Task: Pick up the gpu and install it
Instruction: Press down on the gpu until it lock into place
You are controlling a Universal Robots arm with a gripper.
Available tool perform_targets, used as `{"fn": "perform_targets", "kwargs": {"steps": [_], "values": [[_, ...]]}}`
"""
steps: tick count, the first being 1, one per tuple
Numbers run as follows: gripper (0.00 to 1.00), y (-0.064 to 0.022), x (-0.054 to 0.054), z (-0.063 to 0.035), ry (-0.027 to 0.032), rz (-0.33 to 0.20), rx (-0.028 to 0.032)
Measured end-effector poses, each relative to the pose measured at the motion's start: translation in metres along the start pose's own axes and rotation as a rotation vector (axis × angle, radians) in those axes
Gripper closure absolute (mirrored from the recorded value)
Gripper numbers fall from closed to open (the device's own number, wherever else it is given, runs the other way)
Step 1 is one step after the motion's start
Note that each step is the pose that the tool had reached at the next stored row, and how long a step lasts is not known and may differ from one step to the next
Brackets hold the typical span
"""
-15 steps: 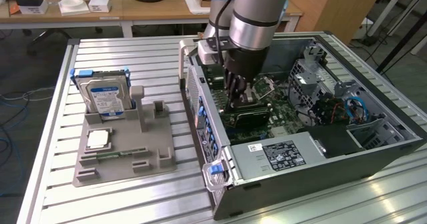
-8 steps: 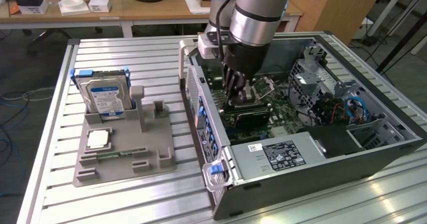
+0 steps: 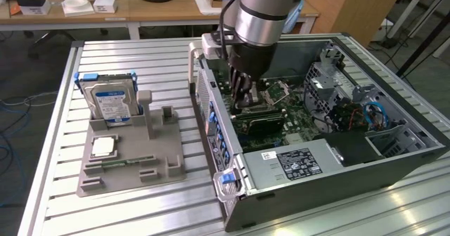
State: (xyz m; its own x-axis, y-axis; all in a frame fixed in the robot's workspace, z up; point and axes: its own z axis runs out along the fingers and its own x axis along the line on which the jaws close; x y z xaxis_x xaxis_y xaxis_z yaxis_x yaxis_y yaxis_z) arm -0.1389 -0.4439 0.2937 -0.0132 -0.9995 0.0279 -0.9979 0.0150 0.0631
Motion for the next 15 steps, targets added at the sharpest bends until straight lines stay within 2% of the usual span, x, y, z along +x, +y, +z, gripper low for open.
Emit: {"fn": "perform_targets", "kwargs": {"steps": [12, 15], "values": [[0.89, 0.0105, -0.002, 0.0006, -0.0022, 0.034, -0.0009], [0.89, 0.0109, -0.003, 0.0006, -0.0023, 0.035, -0.0009]]}}
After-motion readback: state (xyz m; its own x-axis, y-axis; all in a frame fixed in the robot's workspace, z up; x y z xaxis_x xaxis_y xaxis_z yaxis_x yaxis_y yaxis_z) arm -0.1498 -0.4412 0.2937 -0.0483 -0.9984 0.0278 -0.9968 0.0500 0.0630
